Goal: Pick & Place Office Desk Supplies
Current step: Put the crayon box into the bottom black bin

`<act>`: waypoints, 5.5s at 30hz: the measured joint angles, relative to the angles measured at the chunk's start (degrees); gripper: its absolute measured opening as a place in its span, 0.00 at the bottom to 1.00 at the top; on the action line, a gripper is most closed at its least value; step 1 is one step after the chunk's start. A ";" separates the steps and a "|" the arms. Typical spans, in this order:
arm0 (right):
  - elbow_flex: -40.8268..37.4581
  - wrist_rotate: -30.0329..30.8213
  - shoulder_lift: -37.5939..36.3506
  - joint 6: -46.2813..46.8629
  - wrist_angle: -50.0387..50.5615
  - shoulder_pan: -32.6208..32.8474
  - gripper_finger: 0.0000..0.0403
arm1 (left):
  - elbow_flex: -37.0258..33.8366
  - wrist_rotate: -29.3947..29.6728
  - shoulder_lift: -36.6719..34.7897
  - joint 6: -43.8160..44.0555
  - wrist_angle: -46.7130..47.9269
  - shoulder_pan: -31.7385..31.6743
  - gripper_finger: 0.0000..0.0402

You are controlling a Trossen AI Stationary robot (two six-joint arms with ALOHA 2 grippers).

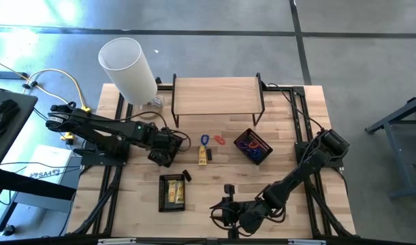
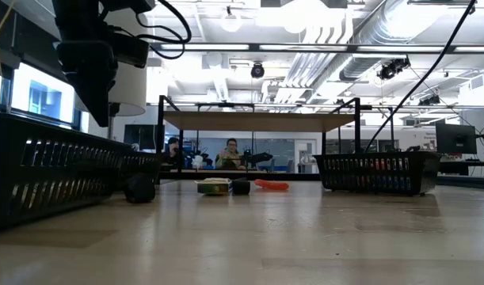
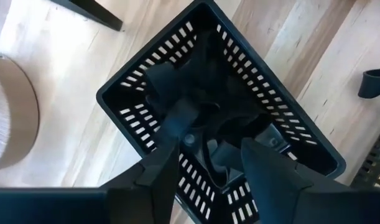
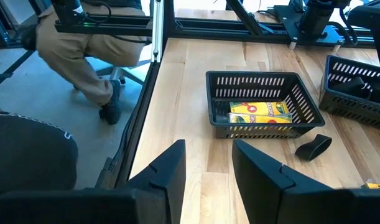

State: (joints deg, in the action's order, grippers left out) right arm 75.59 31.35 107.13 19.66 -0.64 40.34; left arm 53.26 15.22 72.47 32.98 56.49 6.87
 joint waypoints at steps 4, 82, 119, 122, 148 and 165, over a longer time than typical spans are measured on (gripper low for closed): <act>0.00 0.00 0.00 0.00 0.00 0.00 0.30 | 0.79 0.93 0.00 -0.56 -1.16 0.25 0.42; 0.00 -0.03 0.02 -0.44 1.31 6.12 0.30 | 34.68 -0.56 35.36 20.81 -0.06 -0.24 0.83; 0.00 -0.02 0.02 0.13 -0.50 9.99 0.30 | 34.68 -13.88 41.78 25.37 -4.32 -5.37 0.83; 0.00 -0.02 0.02 0.13 -0.50 10.06 0.30 | 34.66 -13.90 42.78 25.33 -4.63 -5.79 0.83; -0.02 -0.02 0.02 0.09 -0.07 10.21 0.30 | 34.75 -20.74 46.86 20.31 -5.66 -7.43 0.83; -0.02 0.00 0.02 0.04 -0.04 10.29 0.30 | 34.69 -23.28 46.97 18.24 -2.68 -8.96 0.56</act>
State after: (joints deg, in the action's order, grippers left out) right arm 75.57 31.35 107.15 19.70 -0.69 50.63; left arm 87.96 -8.06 119.44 51.22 53.81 -2.08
